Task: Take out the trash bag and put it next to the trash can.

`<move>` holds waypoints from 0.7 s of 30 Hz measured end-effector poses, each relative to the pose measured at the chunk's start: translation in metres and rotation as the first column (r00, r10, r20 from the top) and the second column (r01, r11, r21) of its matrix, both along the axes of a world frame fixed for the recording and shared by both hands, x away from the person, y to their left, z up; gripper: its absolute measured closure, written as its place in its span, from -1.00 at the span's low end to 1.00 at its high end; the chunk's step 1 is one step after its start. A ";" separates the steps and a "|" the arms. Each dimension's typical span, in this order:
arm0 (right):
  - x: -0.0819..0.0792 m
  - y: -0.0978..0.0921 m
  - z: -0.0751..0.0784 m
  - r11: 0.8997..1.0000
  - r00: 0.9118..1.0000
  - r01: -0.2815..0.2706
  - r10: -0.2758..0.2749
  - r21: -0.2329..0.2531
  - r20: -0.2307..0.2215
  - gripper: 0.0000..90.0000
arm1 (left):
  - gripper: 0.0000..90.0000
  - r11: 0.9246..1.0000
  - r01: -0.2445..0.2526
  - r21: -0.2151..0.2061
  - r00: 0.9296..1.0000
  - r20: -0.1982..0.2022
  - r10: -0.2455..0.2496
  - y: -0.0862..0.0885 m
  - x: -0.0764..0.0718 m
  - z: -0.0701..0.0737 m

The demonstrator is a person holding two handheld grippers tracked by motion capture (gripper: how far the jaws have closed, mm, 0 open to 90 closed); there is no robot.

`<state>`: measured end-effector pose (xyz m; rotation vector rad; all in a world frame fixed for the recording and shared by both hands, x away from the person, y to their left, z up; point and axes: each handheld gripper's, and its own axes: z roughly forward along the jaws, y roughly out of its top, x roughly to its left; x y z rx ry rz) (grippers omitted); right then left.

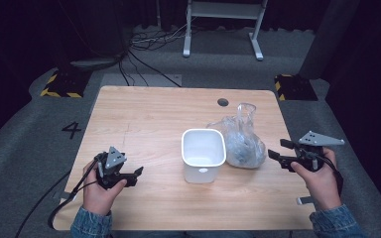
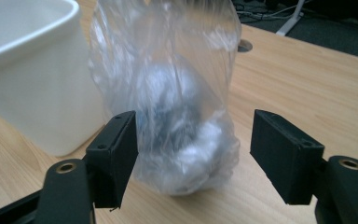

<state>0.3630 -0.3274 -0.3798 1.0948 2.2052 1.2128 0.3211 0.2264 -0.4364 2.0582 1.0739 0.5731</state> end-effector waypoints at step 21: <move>-0.007 -0.028 -0.070 0.996 0.996 0.046 -0.051 -0.070 -0.078 -0.37 | -0.55 0.999 -0.034 0.000 0.999 -0.027 0.034 0.028 -0.011 -0.034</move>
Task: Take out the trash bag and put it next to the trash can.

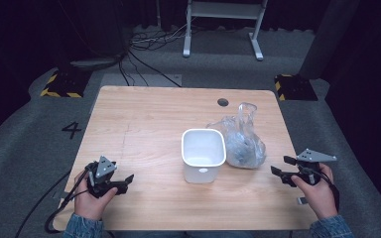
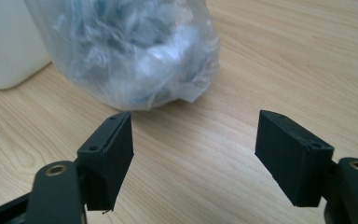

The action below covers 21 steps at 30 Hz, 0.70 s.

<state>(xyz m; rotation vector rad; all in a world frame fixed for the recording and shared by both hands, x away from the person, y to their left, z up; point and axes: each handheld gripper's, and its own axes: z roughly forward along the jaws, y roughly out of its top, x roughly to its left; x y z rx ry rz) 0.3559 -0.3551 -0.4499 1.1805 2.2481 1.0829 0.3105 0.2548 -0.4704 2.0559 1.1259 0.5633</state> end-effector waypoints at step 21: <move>-0.001 -0.006 -0.043 0.998 0.998 0.010 -0.013 -0.056 -0.055 -0.44 | -0.57 1.000 -0.005 0.026 0.997 -0.077 0.007 0.023 0.004 -0.031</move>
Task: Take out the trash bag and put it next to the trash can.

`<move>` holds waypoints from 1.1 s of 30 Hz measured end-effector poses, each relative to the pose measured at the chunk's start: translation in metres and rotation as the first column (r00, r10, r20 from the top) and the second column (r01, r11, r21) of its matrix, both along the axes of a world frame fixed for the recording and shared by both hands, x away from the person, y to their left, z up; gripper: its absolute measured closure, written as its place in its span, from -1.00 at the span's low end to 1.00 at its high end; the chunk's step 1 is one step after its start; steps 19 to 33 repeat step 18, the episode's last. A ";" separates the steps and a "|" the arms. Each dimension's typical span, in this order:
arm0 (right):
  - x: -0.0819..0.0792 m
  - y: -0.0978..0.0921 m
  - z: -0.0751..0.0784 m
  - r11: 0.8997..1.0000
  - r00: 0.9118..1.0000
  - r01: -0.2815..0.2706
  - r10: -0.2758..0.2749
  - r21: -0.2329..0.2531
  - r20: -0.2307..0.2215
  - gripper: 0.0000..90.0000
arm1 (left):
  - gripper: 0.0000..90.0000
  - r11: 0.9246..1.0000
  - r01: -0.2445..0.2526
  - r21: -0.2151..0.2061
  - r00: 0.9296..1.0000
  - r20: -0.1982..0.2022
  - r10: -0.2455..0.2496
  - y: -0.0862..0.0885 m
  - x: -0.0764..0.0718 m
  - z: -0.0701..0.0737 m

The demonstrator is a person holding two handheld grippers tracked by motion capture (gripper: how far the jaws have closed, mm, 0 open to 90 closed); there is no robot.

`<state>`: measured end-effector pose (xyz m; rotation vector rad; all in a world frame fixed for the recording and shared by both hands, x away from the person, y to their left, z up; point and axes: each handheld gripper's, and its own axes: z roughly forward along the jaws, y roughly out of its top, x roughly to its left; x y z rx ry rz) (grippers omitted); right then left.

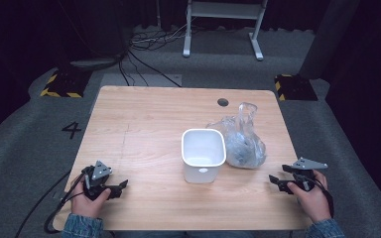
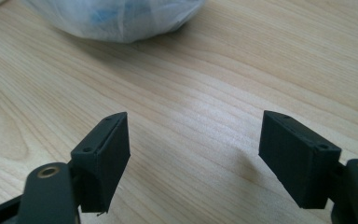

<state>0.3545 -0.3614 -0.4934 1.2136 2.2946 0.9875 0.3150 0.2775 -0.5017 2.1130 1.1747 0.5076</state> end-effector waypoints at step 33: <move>0.002 0.002 -0.011 1.000 1.000 0.003 -0.003 -0.007 0.015 -0.60 | -0.64 0.999 0.016 -0.032 1.000 -0.008 -0.016 0.008 0.006 -0.004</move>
